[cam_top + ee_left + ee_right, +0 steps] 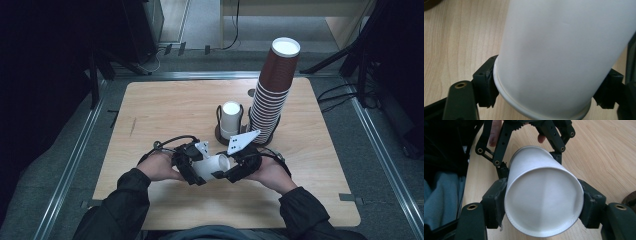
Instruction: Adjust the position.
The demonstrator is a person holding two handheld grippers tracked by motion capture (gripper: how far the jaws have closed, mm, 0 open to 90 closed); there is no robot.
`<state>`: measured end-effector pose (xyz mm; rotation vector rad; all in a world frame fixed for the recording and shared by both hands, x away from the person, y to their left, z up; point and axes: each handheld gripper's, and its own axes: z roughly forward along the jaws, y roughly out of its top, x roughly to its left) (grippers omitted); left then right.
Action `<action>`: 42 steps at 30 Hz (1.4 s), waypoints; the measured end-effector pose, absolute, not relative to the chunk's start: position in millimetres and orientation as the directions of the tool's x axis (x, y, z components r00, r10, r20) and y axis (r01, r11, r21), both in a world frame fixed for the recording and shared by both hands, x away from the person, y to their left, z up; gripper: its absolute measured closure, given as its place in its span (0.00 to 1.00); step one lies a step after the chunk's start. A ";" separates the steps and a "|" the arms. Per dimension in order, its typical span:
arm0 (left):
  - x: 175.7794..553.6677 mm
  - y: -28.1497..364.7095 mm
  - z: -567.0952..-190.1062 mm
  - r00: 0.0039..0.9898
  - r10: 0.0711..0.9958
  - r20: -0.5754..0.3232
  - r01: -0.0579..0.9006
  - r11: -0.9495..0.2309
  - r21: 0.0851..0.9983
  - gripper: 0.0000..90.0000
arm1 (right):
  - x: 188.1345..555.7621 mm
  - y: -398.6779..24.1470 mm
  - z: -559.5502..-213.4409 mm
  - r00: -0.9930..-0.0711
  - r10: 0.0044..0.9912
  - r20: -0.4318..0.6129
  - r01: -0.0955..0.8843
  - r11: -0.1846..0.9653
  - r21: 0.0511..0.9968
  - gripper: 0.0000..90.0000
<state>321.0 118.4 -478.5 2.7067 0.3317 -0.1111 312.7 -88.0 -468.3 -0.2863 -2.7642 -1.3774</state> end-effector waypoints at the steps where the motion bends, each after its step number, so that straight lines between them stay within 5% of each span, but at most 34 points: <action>1: 320.9 118.4 -478.0 0.967 0.222 -0.128 0.255 -0.883 0.395 0.19 | 312.5 -88.5 -467.8 -0.981 0.151 0.119 0.185 0.584 0.790 0.38; 7: 323.6 122.5 -474.0 0.959 0.262 -0.106 0.282 -0.860 0.426 0.04 | 314.7 -94.3 -466.3 -0.980 0.158 0.122 0.192 0.572 0.798 0.38; 42: 322.2 142.8 -454.6 0.950 0.234 -0.208 0.311 -0.639 0.703 0.04 | 318.4 -119.9 -459.3 -0.966 0.150 0.211 0.253 0.365 0.896 0.37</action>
